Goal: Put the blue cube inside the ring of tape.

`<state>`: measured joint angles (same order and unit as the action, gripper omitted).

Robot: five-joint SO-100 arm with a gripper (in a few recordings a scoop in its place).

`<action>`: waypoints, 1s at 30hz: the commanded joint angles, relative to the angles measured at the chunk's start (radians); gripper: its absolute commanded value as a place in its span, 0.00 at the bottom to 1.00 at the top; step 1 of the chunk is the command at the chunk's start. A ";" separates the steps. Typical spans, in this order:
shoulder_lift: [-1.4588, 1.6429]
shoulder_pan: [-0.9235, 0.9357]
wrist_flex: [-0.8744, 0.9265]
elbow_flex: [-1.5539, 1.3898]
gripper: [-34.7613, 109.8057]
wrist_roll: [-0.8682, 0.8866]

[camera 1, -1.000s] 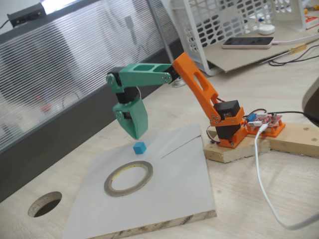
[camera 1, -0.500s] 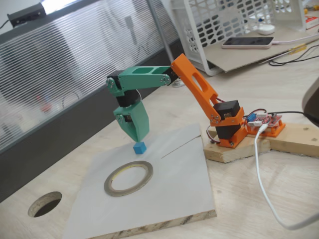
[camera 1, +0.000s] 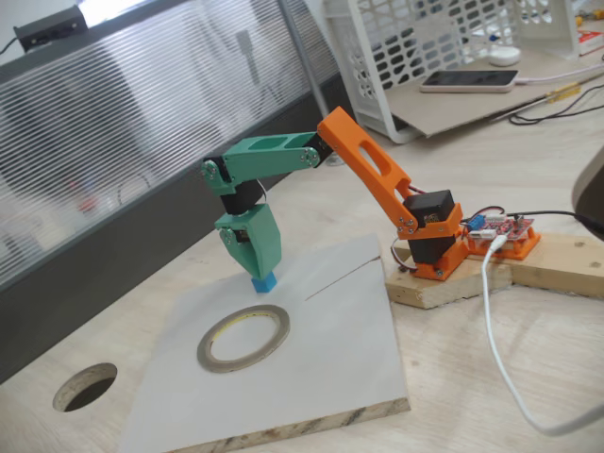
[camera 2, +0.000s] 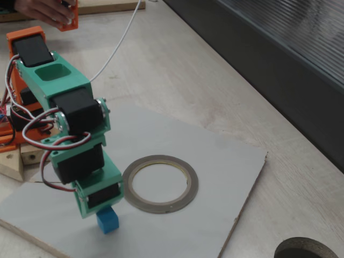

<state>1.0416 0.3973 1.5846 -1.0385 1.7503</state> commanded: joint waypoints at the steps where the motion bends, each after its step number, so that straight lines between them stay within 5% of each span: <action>1: 0.018 0.008 -0.011 0.018 0.24 0.003; 30: 0.025 0.008 0.005 0.193 0.24 0.005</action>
<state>1.0339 0.3973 1.5831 -0.8652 1.7503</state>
